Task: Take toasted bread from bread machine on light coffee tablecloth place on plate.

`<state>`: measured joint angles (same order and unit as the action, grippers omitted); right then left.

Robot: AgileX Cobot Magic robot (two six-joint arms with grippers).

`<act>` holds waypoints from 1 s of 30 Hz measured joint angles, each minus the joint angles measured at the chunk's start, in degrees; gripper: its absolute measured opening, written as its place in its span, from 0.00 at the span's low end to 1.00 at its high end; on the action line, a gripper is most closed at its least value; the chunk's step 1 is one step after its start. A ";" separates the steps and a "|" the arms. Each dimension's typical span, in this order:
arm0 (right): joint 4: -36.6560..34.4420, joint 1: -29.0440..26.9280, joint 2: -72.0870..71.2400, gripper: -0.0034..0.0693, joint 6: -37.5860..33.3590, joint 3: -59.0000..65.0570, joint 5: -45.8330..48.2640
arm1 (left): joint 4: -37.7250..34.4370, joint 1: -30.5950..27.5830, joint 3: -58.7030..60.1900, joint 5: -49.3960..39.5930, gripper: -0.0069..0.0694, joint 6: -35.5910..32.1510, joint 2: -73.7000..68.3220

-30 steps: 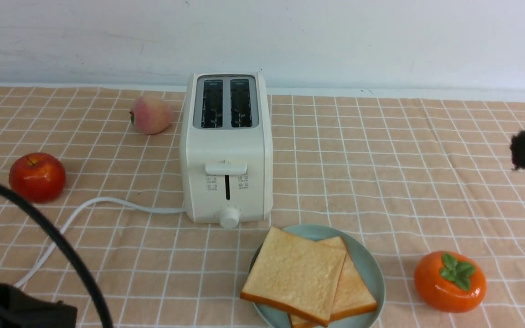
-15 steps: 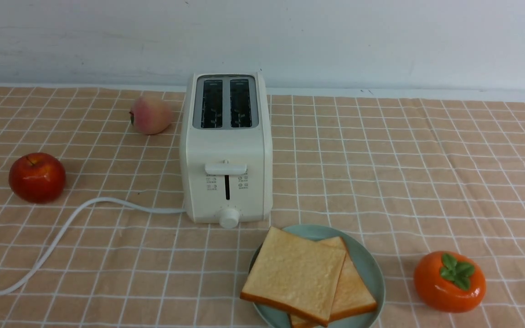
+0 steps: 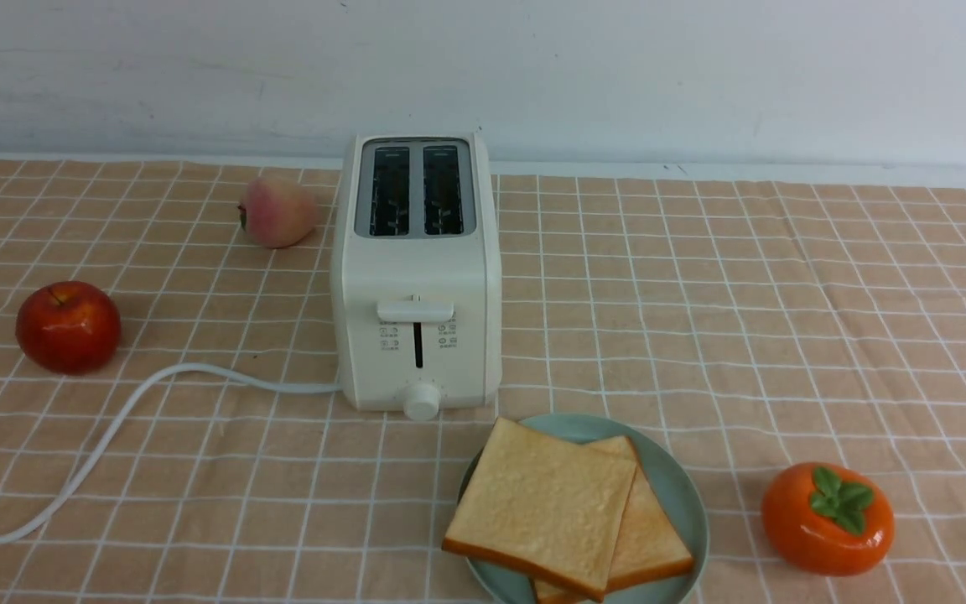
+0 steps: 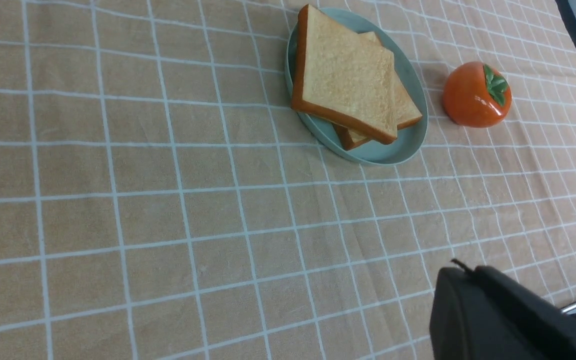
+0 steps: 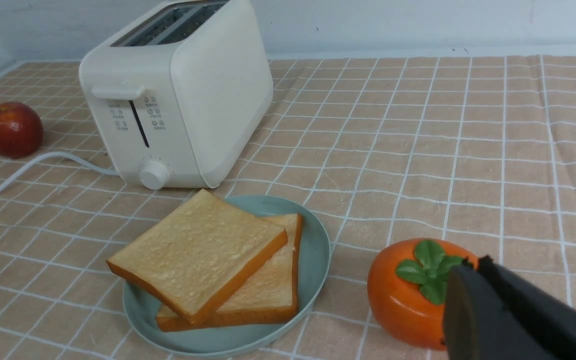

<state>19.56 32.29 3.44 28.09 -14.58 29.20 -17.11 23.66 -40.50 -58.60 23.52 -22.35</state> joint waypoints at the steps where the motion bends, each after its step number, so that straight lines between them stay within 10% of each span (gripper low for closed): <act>1: 0.00 0.00 0.00 0.04 0.00 0.00 0.00 | 0.00 0.00 0.00 0.00 0.07 0.00 0.00; 10: 0.00 0.00 0.00 0.04 0.00 0.00 0.00 | 5.26 0.00 2.80 2.57 0.07 -2.75 8.07; 22: 0.00 0.00 0.00 0.06 0.00 0.00 0.00 | 17.11 -11.40 28.88 36.54 0.07 -10.33 23.03; 30: 0.00 0.00 0.00 0.06 0.00 0.00 -0.01 | 17.11 -12.59 42.01 40.69 0.08 -10.85 23.03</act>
<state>19.56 32.29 3.44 28.09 -14.58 29.19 0.00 11.07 1.50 -17.92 12.67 0.68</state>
